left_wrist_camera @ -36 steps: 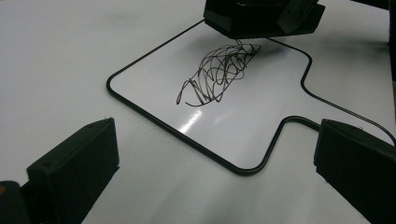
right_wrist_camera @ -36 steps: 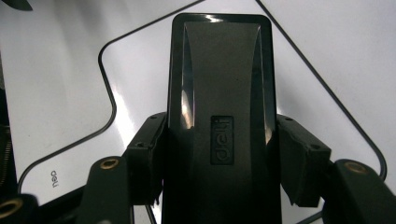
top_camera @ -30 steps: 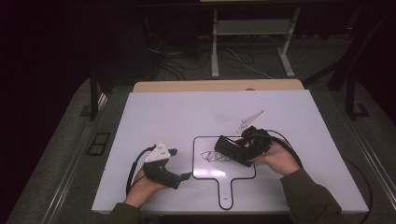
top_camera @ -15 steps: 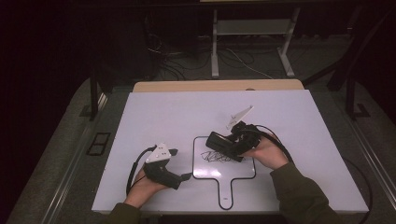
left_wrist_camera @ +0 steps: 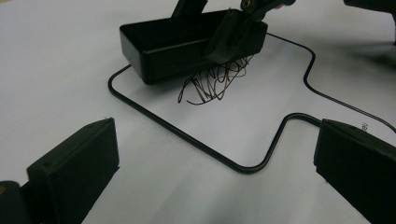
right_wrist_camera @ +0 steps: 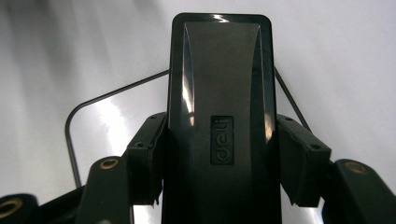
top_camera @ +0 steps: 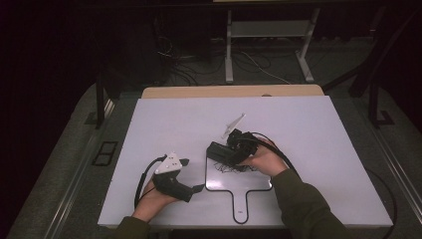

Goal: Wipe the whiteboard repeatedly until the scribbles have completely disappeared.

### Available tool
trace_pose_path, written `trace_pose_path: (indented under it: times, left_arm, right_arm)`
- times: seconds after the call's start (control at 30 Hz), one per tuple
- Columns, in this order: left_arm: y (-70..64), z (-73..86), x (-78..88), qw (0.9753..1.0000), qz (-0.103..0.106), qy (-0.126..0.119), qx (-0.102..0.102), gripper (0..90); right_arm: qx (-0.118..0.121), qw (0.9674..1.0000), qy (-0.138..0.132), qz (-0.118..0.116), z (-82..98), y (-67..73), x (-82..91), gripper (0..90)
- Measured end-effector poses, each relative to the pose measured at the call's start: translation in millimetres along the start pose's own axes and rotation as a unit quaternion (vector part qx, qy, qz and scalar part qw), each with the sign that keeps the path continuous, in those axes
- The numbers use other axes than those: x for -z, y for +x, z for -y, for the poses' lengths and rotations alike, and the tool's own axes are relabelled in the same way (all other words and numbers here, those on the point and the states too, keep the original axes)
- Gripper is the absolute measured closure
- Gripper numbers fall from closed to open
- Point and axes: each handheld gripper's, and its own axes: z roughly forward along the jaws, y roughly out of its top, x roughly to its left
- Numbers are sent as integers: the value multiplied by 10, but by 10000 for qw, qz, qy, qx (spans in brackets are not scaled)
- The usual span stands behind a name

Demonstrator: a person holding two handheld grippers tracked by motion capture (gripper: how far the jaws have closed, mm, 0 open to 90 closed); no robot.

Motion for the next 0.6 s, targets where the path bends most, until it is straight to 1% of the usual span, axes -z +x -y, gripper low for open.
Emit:
trace_pose_path:
  times: [0.27, 0.33, 0.47, 0.5, 0.53, 0.6]
  left_arm:
    - [-6, -8, -3, 10000, 29, 40, -19, 0]
    - [-5, -4, -10, 10000, 39, 48, -40, 0]
    - [-5, -3, -15, 10000, 49, 57, -44, 0]
    - [-2, -3, -14, 10000, 45, 58, -54, 0]
    - [1, -4, -12, 9999, 43, 80, -56, 0]
    - [8, -3, -17, 10000, 36, 72, -44, 0]
  right_arm:
    - [122, 9997, 213, 72, -47, 8, -157, 391]
    - [113, 9996, 250, 106, -47, 10, -186, 390]
    - [156, 9993, 303, 149, -44, 5, -218, 390]
    - [185, 9990, 353, 183, -43, 14, -237, 391]
    - [154, 9992, 334, 173, -45, 16, -237, 391]
    - [173, 9990, 354, 195, -45, 20, -236, 391]
